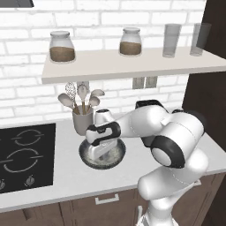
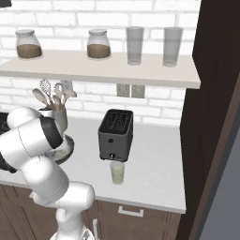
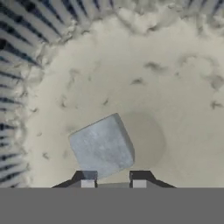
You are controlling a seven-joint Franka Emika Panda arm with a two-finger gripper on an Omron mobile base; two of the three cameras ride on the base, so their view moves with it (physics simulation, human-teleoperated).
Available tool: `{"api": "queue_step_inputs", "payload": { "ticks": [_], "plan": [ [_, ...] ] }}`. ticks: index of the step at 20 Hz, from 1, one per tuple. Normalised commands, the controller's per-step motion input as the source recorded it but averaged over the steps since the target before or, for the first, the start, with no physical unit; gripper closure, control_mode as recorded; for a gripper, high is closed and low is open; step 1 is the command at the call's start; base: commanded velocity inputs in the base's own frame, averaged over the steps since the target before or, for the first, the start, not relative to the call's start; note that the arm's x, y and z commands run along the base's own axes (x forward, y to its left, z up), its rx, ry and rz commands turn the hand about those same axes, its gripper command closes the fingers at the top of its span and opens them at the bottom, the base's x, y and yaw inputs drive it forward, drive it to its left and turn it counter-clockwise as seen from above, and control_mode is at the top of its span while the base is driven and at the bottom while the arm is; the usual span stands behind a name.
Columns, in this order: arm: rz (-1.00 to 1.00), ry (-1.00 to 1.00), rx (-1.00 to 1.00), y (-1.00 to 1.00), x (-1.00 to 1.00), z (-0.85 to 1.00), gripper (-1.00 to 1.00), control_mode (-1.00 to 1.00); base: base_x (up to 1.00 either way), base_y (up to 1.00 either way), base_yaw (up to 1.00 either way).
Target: Grab a lemon wedge from the fridge and one ice cube from the ice bowl, and put them in the glass of lemonade.
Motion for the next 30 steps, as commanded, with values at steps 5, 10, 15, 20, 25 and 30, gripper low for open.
{"api": "queue_step_inputs", "payload": {
  "ticks": [5,10,15,20,25,30],
  "plan": [
    [-0.04,0.0,0.0,0.03,-0.1,0.42,1.0,-1.0,0.0,0.0,0.0],
    [-0.05,-0.06,0.0,0.0,-0.43,0.54,1.0,-1.0,0.0,0.0,0.0],
    [-0.05,-0.16,0.0,-0.1,-0.69,0.56,1.0,-1.0,0.0,0.0,0.0],
    [-0.1,-0.14,0.0,-0.18,-0.45,0.63,1.0,-1.0,0.0,0.0,0.0],
    [-0.11,-0.12,0.0,-0.58,-0.39,0.66,1.0,-1.0,0.0,0.0,0.0],
    [-0.14,-0.04,0.0,-0.72,-0.32,0.47,1.0,-1.0,0.0,0.0,0.0]
  ]
}}
